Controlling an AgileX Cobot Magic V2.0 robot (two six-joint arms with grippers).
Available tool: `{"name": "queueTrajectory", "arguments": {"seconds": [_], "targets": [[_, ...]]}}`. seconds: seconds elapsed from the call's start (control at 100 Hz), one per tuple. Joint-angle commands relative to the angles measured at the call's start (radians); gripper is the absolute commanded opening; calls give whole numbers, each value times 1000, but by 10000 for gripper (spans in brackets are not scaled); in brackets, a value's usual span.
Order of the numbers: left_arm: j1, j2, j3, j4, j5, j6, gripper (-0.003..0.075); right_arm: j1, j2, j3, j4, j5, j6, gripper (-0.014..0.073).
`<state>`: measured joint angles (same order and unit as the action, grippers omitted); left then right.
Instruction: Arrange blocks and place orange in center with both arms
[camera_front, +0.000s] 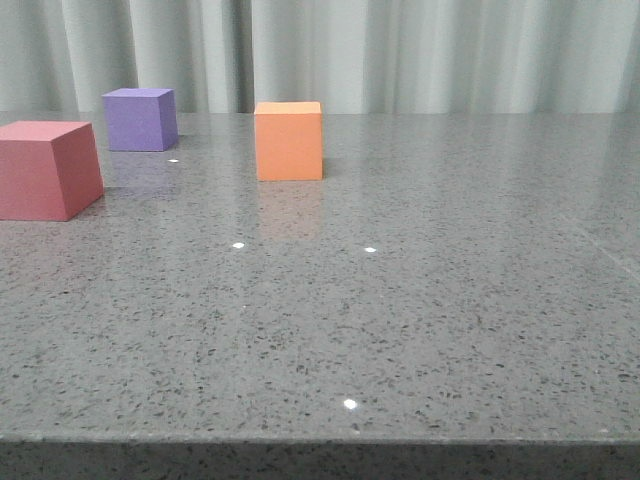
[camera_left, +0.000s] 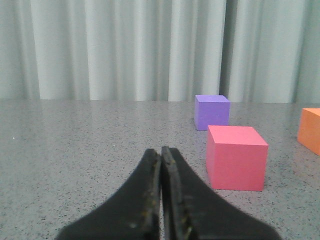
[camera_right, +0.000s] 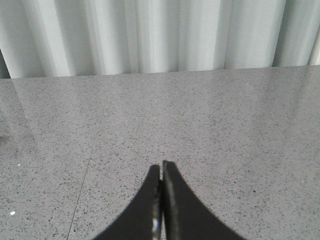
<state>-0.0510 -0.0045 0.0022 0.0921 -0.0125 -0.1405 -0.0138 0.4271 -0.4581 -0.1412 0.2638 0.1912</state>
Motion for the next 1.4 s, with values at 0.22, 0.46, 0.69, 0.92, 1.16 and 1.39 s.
{"name": "queueTrajectory", "arguments": {"seconds": [0.22, 0.46, 0.69, 0.92, 1.16, 1.39], "targets": [[2, -16, -75, 1, -35, -2, -19, -6, 4, -23, -13, -87, -2, -67], [2, 169, -416, -7, 248, -2, -19, -6, 4, -23, -13, -87, -2, -67], [2, 486, -796, -7, 632, -2, -19, -6, 4, -23, -13, -87, -2, -67], [2, 722, -1003, -7, 845, -2, -19, -6, 4, -23, -13, -87, -2, -67], [2, 822, -1016, -7, 863, -2, -17, -6, 4, -23, -13, -87, -2, -67], [2, 842, -1016, -20, 870, -2, 319, -6, 4, -23, -13, -87, -2, -67]]}}
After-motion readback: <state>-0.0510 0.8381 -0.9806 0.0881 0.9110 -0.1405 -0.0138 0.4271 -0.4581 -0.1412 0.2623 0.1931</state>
